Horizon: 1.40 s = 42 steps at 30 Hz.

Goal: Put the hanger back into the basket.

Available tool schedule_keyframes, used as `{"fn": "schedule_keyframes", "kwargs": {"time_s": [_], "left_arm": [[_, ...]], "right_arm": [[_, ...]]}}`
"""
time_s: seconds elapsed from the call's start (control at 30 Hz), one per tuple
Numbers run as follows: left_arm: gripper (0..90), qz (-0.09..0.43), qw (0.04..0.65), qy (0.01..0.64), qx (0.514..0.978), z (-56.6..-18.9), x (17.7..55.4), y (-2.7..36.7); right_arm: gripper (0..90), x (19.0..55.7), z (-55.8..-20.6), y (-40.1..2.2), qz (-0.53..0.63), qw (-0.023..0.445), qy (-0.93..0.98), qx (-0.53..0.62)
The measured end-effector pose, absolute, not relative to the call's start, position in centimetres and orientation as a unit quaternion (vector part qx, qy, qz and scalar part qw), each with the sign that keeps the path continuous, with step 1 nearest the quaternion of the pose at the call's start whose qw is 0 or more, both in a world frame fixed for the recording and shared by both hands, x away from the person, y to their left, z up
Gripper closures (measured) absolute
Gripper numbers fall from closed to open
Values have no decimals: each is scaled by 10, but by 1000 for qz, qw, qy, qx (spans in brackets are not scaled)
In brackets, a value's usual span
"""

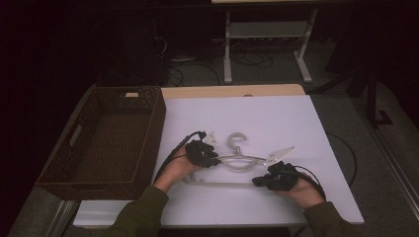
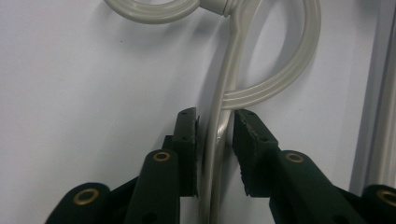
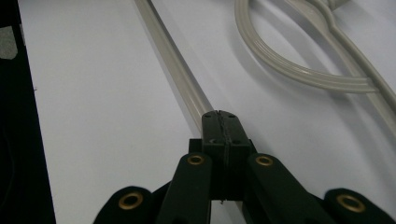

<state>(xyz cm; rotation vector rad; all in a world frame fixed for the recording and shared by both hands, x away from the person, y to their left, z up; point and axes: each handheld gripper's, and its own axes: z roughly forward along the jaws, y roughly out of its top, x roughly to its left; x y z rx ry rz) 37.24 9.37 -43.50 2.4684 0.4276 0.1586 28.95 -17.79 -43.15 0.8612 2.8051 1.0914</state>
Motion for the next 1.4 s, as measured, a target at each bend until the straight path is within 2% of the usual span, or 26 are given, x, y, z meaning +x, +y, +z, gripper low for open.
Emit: {"fn": "schedule_keyframes", "kwargs": {"time_s": [0.17,0.63,0.87,1.0,1.03,1.1,1.13,1.17,1.2,1.3,1.33,1.4], "left_arm": [[768,67,307,161,936,-435,372,93],[808,80,304,133,940,-430,368,95],[826,77,303,140,939,-427,370,98],[827,73,309,149,936,-427,369,99],[827,74,306,147,938,-425,370,100],[828,76,306,149,937,-423,369,101],[828,76,306,149,937,-423,369,101],[828,78,306,149,937,-422,368,102],[828,77,309,152,936,-421,368,102],[829,78,312,158,933,-416,366,104],[829,78,312,158,933,-416,366,104],[829,78,321,169,929,-414,365,105]], "right_arm": [[897,290,-432,-179,349,7,896,272],[896,289,-429,-180,357,5,892,276],[894,288,-427,-180,361,7,891,276],[855,288,-424,-182,380,13,883,275],[840,288,-423,-183,384,12,881,276],[723,288,-419,-184,401,22,872,281],[723,288,-419,-184,401,22,872,281],[682,288,-418,-185,406,22,869,281],[539,286,-413,-186,423,32,858,290],[388,284,-409,-188,437,44,846,302],[388,284,-409,-188,437,44,846,302],[303,283,-407,-191,449,55,840,301]]}}
